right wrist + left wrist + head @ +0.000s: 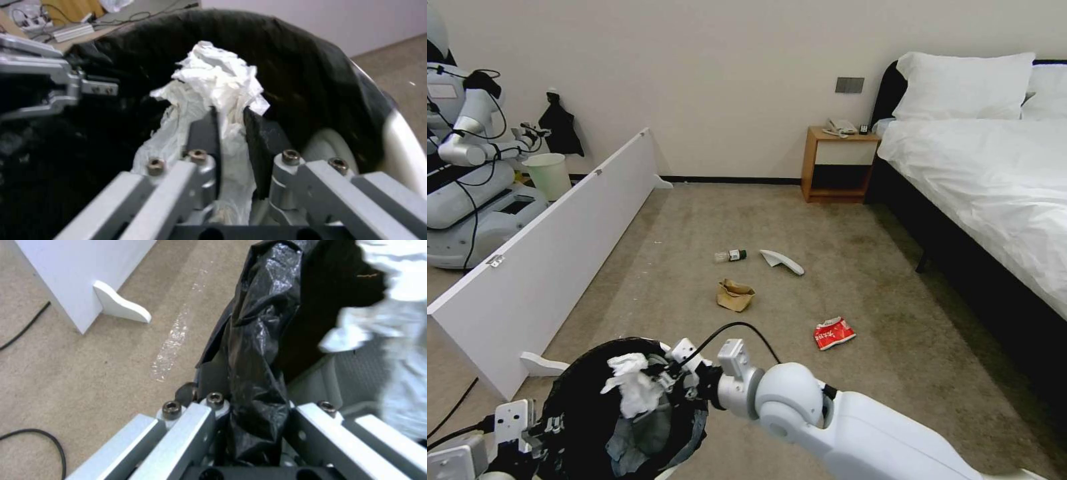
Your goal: Pick up the trash bin, then pick up the garbage from the floor and place it into the trash bin.
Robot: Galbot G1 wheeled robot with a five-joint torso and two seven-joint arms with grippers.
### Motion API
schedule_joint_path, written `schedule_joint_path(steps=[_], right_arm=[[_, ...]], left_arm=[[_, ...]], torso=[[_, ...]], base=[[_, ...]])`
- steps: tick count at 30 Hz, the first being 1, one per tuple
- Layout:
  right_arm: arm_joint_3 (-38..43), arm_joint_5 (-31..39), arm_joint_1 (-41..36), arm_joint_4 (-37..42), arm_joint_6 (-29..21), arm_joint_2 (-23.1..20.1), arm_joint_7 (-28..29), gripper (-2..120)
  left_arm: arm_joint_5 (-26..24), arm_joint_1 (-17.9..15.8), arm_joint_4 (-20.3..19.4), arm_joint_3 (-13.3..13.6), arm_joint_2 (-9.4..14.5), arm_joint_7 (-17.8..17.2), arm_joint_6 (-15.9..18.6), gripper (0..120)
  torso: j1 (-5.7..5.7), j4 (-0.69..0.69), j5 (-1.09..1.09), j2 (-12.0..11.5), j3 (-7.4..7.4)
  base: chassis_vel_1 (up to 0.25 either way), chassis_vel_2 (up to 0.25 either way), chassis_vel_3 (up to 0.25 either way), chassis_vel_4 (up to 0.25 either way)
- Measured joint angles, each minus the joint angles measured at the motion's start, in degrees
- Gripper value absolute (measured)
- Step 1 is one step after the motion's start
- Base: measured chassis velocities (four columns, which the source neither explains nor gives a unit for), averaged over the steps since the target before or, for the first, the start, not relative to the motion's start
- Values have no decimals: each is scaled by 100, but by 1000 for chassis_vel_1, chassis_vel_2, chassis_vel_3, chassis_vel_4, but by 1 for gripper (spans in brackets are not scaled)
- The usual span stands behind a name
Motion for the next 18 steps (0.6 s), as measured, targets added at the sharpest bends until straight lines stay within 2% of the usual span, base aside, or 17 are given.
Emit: schedule_joint_path(steps=[2, 4, 5, 8, 9, 11, 13, 15, 16, 17, 18], right_arm=[[-24, -38, 5, -30, 7, 21, 8, 28], [-26, -64, 4, -41, 13, 14, 8, 32], [-26, -83, -4, -46, 14, -5, 9, 39], [-22, -94, -17, -46, 15, -20, 9, 45], [-15, -98, -29, -41, 15, -30, 13, 54], [-11, -104, -35, -34, 18, -36, 13, 57], [-3, -126, -41, -28, 28, -51, 14, 68], [0, -128, -44, -25, 31, -55, 14, 71], [9, -131, -54, -10, 46, -58, 13, 77], [9, -131, -54, -10, 46, -58, 13, 77], [23, -131, -58, -1, 58, -56, 12, 82]], left_arm=[[-8, 12, 0, 11, -1, 2, 0, 3], [-13, 19, 0, 17, -1, 4, 0, 3], [-21, 28, 0, 24, 0, 7, 0, 3], [-23, 32, 0, 31, 3, 7, 0, 3], [-23, 35, 0, 38, 10, 6, 0, 3], [-24, 39, 0, 41, 15, 7, 0, 3], [-23, 42, 0, 43, 24, 7, 0, 3], [-23, 42, 0, 43, 25, 7, 0, 3], [-24, 42, 0, 43, 24, 8, 0, 3], [-24, 42, 0, 43, 24, 8, 0, 3], [-24, 43, 0, 43, 22, 8, 0, 3]], torso=[[0, -1, 0, 0, 0], [0, -1, 0, 0, 0], [0, -1, 0, 0, 0], [0, -1, 0, 0, 0], [0, -1, 0, 0, 0], [0, -2, 0, 0, 0], [0, -1, 0, 0, 0], [0, -1, 0, 0, 0], [0, -2, 0, 0, 0], [0, -2, 0, 0, 0], [0, -1, 0, 0, 0]], base=[[0, 0, 0, 0], [0, 0, 0, 0], [0, 0, 0, 0], [0, 0, 0, 0], [0, 0, 0, 0], [0, 0, 0, 0], [0, 0, 0, 0], [0, 0, 0, 0], [0, 0, 0, 0], [0, 0, 0, 0], [0, 0, 0, 0]])
